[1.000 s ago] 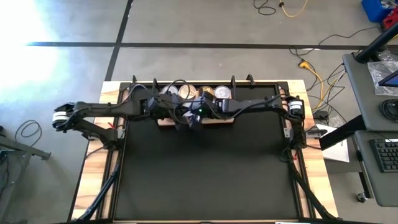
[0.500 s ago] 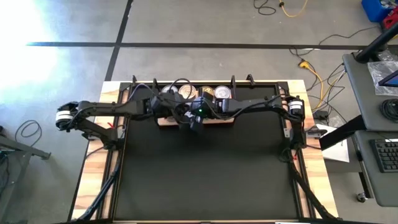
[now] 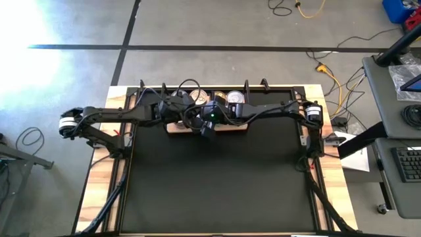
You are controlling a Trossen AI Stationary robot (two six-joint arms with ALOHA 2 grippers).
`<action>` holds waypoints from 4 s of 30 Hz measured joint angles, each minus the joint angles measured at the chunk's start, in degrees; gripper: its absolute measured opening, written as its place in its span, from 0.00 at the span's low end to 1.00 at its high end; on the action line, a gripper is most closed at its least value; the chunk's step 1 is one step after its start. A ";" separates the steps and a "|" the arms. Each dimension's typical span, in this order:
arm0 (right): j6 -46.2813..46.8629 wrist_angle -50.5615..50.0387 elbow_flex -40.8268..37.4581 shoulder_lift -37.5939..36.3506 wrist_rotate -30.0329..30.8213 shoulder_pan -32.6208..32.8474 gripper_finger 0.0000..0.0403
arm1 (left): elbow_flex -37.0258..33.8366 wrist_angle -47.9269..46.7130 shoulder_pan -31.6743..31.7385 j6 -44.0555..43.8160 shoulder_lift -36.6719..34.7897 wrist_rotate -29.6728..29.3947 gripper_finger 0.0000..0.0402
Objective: Stack canned seafood by type on shelf
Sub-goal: Stack the blue tuna can on top of the other blue tuna can on the shelf, then return to Home Position
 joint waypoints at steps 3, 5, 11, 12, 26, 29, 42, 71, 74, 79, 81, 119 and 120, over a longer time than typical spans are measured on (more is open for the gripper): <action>-0.23 -0.36 0.00 0.01 -0.10 -0.12 0.99 | -0.28 -0.43 -0.04 -0.42 0.02 -0.15 0.00; -0.38 -1.03 0.00 0.11 -0.39 -0.12 0.99 | -0.76 -0.34 -0.06 -1.22 0.02 -0.14 0.00; -0.40 -3.66 -0.07 0.15 -0.68 -0.14 0.99 | -1.68 -0.29 -0.06 -2.67 0.79 -0.13 0.00; -0.40 -3.93 -0.07 0.15 -0.68 -0.14 0.99 | -1.68 -0.35 -0.06 -2.77 1.29 -0.13 0.00; -0.93 -3.73 -0.02 -2.06 -0.67 -0.12 0.99 | -1.70 -0.86 -0.70 -3.79 -2.30 -2.05 0.00; -0.12 -3.41 0.04 -4.10 -0.56 -0.10 0.99 | -1.70 -2.33 -1.59 -3.13 -6.04 -4.29 0.00; -1.91 -0.25 0.11 -4.48 2.66 0.12 0.99 | -2.28 -6.91 -12.09 -6.26 -12.00 -11.09 0.00; 3.25 3.33 0.09 -0.14 -0.36 -1.45 0.99 | -2.34 -14.12 -15.52 -9.84 -13.75 -16.61 0.00; 2.03 3.40 0.01 0.63 -0.50 -1.40 0.99 | -2.34 -14.10 -15.52 -9.60 -13.75 -17.49 0.00; 1.90 6.38 -0.26 1.23 -0.42 -1.55 0.99 | -2.40 -14.10 -15.52 -8.57 -13.77 -19.80 0.00; 1.98 6.61 -0.26 1.49 -0.34 -1.78 0.99 | -2.40 -14.07 -15.52 -8.58 -13.75 -19.80 0.00; 13.10 22.23 -28.80 -35.78 4.80 12.31 0.99 | -3.08 -19.47 -22.95 -6.81 -16.40 -19.45 0.00; 15.06 24.98 -31.53 -37.11 4.31 13.80 0.99 | -4.13 -16.28 -23.88 -4.58 -16.16 -19.26 0.00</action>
